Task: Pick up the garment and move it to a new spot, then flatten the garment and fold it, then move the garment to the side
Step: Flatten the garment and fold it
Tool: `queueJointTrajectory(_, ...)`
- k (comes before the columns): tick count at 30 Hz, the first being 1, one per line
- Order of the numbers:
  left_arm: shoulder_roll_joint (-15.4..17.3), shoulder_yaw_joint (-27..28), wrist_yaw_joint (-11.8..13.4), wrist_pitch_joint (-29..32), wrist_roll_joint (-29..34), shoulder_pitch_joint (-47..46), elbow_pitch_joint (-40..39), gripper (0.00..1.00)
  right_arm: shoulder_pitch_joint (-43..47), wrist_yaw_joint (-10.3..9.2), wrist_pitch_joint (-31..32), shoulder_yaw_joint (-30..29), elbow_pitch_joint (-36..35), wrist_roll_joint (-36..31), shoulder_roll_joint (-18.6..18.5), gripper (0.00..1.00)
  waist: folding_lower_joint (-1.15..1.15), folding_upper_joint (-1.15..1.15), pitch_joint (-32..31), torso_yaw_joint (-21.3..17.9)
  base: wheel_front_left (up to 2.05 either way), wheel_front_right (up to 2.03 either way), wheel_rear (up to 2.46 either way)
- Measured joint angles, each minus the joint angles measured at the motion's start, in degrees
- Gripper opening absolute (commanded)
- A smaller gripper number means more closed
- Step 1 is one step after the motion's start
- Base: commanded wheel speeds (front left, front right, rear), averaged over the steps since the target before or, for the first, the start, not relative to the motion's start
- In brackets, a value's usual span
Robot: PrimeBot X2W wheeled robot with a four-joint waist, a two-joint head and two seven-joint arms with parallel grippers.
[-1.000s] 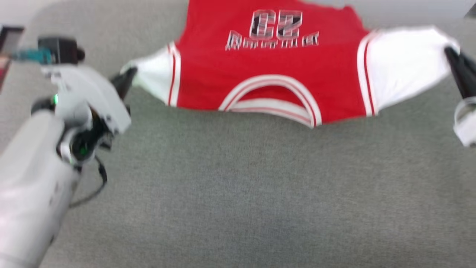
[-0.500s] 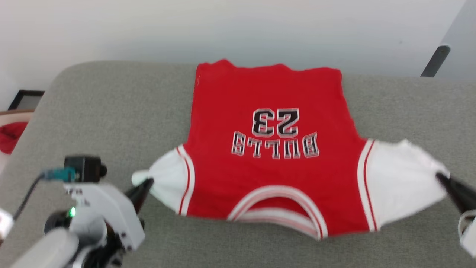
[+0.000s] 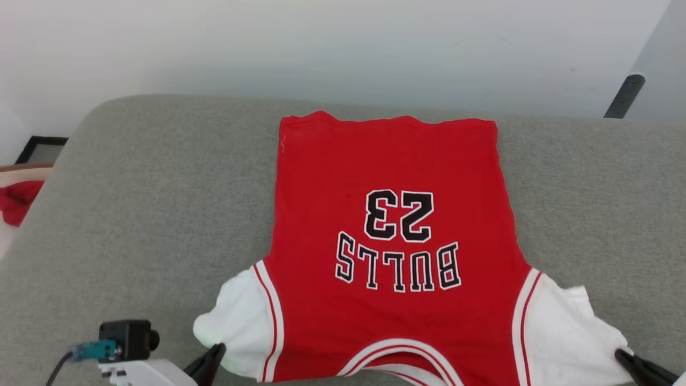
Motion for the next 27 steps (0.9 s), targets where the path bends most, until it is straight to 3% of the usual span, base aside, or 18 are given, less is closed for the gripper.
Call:
queueJointTrajectory(10, -0.86, -0.15, -0.62, -1.89, 0.41, 1.22, 1.6, 0.0, 1.51, 0.0, 0.55, 0.66, 1.53, -2.02, 0.82, 0.0, 0.0, 0.0, 0.4, 1.94, 0.0, 0.0, 0.0)
queueJointTrajectory(12, -1.14, -0.23, -1.04, -2.1, 0.54, 1.01, 1.97, 0.0, 1.43, 0.0, 0.43, 0.93, 1.34, -3.25, 0.52, 0.76, 0.0, 0.0, 0.64, 2.23, 0.0, 0.0, 0.0)
queueJointTrajectory(13, -1.34, -0.37, -1.09, -2.1, 0.55, 0.92, 2.09, 0.0, 1.38, 0.0, 0.48, 1.02, 1.23, -3.8, 0.36, 1.0, 0.0, 0.0, 0.79, 2.34, 0.0, 0.0, 0.0)
queueJointTrajectory(21, -3.05, -0.88, -1.93, -2.86, 1.42, -0.57, 2.88, 0.0, -1.65, 0.0, 2.42, 1.44, -3.15, -5.37, -0.32, 1.0, 0.0, 0.0, 2.59, 2.78, 0.0, 0.0, 0.0)
queueJointTrajectory(27, -5.13, -1.54, -3.11, -3.57, 2.44, -3.39, 3.55, 0.0, -12.7, 0.0, 2.32, 2.31, -4.31, -6.88, -2.11, 1.0, 0.0, 0.0, 5.59, 3.32, 0.0, 0.0, 0.0)
